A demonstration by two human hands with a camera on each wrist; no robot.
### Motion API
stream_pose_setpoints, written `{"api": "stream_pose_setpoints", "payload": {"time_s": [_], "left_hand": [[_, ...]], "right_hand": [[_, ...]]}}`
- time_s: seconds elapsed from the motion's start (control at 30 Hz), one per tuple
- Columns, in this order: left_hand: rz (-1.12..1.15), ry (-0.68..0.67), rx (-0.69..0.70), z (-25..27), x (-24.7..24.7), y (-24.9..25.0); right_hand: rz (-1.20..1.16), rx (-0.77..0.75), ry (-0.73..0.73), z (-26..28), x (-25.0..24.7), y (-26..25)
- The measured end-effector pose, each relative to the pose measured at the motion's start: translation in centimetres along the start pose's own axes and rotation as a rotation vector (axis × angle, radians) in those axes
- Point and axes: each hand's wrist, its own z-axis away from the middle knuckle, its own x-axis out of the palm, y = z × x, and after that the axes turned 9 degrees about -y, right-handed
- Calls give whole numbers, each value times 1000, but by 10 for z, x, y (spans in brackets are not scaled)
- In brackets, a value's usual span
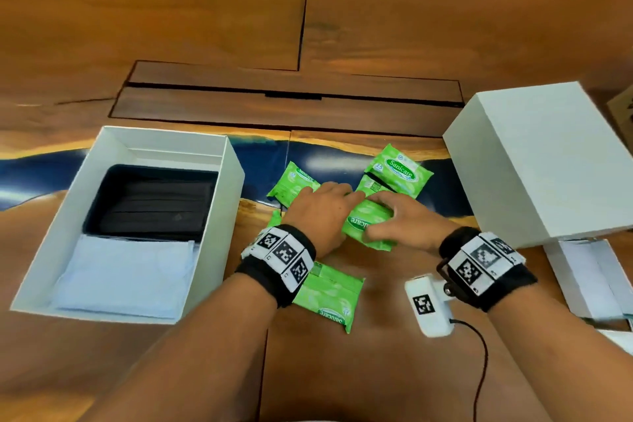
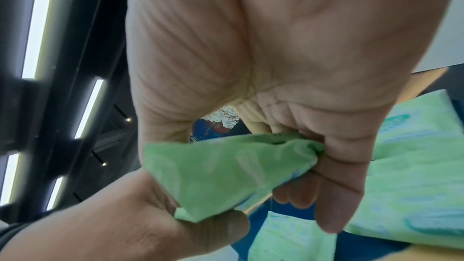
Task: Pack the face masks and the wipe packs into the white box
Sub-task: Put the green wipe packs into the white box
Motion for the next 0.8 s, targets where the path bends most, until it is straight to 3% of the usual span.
{"api": "stream_pose_setpoints", "payload": {"time_s": [0.27,0.43,0.57,0.8], "left_hand": [[60,80,-135,57,-51,-55],[107,78,-229,83,-82,-99],[210,110,-264,101,-101,-137],[396,67,-285,121,-117,-204]], "right_hand": [[-126,-164,-66,-4,19,-77],[142,-361,26,-24,37,-117],[176,-405,107,-54,50,-145],[120,-393,48,-106,65,-185]]}}
